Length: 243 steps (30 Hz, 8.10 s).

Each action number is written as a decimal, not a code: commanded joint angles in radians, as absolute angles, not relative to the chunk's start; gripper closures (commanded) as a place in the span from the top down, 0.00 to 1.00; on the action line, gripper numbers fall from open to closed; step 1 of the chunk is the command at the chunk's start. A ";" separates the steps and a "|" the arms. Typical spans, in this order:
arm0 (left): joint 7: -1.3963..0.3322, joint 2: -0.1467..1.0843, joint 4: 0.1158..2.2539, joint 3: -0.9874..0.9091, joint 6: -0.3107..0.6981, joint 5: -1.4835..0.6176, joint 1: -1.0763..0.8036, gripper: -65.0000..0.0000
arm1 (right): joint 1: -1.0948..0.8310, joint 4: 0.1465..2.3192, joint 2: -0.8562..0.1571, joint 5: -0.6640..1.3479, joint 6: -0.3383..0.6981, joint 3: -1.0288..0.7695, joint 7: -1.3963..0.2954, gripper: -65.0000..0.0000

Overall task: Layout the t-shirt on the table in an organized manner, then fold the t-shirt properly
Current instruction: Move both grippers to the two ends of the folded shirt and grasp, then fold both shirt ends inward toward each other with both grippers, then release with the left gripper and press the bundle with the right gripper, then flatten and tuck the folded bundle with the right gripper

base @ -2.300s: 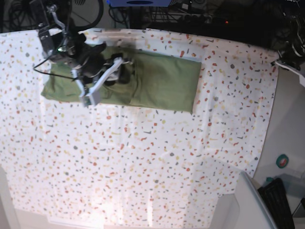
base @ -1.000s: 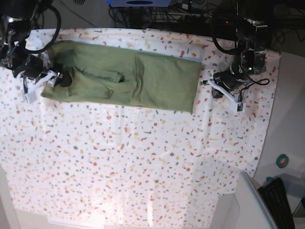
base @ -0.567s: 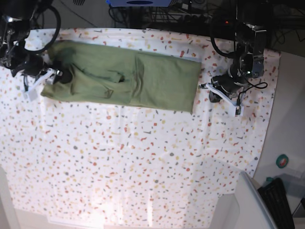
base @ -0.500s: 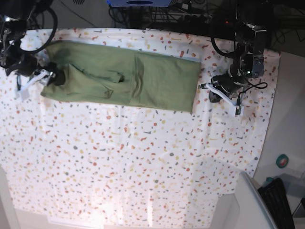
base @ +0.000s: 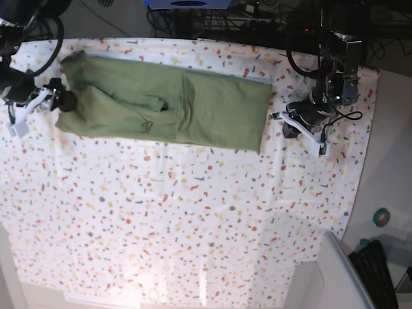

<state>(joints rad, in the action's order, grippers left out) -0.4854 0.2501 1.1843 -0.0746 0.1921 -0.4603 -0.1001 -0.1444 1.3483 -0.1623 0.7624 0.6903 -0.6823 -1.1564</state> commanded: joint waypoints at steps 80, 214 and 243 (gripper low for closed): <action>-0.552 0.171 1.211 0.314 0.179 -0.438 -0.071 0.00 | -0.174 1.779 -0.071 0.638 0.332 -0.386 -1.168 0.00; -0.745 0.334 1.475 -0.624 0.403 -0.437 -0.386 0.00 | -0.047 1.867 -0.045 0.634 0.035 0.351 -1.213 0.31; -0.745 0.329 1.483 -0.622 0.403 -0.437 -0.389 0.00 | 0.070 1.443 -0.022 0.631 0.033 0.556 -0.951 0.00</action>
<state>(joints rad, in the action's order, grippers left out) -0.7601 0.3103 1.4651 -0.6151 0.3977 -0.4267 -0.3878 0.0578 1.4269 -0.0292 0.6174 0.0261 0.5591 -0.9600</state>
